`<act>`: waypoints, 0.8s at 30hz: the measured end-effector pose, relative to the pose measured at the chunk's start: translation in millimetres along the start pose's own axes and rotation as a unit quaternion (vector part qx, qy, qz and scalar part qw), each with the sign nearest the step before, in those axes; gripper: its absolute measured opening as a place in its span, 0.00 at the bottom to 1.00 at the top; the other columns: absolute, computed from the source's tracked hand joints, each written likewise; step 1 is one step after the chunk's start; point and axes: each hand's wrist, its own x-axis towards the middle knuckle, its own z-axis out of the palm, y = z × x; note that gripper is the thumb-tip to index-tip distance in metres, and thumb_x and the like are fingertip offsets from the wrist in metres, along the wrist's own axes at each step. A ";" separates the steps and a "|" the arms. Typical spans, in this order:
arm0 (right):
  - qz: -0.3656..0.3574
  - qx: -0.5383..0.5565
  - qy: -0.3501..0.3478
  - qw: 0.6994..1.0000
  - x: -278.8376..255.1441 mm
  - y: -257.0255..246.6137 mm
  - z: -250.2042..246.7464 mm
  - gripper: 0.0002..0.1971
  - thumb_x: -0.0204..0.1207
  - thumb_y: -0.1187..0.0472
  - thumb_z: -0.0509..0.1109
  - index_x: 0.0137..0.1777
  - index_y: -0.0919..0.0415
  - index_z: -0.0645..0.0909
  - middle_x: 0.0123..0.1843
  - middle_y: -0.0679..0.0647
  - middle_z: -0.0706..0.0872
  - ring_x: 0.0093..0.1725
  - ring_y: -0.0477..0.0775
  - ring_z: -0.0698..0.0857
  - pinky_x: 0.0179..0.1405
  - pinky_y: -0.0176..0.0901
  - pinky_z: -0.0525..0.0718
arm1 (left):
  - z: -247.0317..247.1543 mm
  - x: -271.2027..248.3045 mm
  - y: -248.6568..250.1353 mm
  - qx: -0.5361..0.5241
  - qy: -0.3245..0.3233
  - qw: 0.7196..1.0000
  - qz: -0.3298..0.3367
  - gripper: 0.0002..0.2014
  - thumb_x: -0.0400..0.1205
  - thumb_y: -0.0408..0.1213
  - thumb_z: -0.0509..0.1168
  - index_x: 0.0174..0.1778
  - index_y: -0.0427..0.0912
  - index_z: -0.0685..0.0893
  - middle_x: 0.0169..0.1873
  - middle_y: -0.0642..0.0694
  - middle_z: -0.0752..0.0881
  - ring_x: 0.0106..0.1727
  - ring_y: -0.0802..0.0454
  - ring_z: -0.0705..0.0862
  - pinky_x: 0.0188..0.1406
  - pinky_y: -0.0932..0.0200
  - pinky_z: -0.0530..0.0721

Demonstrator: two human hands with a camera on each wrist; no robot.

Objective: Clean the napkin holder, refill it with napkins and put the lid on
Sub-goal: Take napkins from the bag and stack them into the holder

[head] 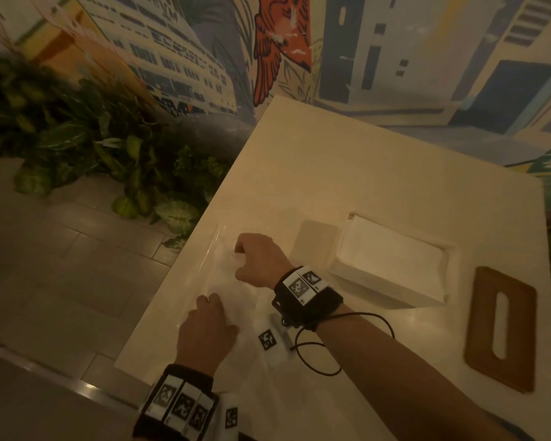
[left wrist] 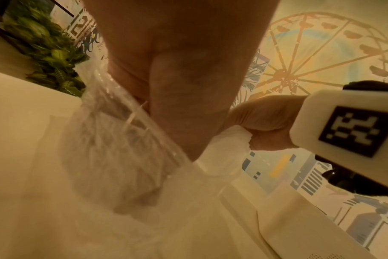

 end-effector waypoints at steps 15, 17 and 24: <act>-0.130 0.016 0.124 0.984 -42.9 4.4 32.3 0.09 0.70 0.69 0.70 0.49 0.61 0.78 0.47 0.55 0.80 0.42 0.55 0.78 0.39 0.45 0.78 | -13.7 14.7 -0.6 -0.222 0.073 0.972 -0.006 0.29 0.74 0.43 0.75 0.65 0.39 0.68 0.53 0.39 0.84 0.51 0.41 0.85 0.46 0.52 0.82; -0.075 0.070 0.111 0.988 -42.5 6.0 35.6 0.19 0.69 0.67 0.73 0.60 0.60 0.75 0.58 0.56 0.78 0.50 0.56 0.80 0.48 0.48 0.83 | -13.7 18.0 -0.5 -0.207 0.065 0.976 -0.008 0.31 0.74 0.44 0.75 0.66 0.39 0.67 0.55 0.38 0.84 0.53 0.41 0.85 0.47 0.52 0.81; 0.075 -0.054 -0.020 0.996 -19.0 12.7 11.7 0.21 0.75 0.56 0.70 0.66 0.62 0.73 0.65 0.60 0.79 0.64 0.64 0.79 0.61 0.52 0.78 | -7.6 14.0 1.3 -0.156 0.064 0.986 0.008 0.28 0.75 0.44 0.73 0.66 0.41 0.68 0.56 0.39 0.83 0.55 0.40 0.84 0.49 0.50 0.80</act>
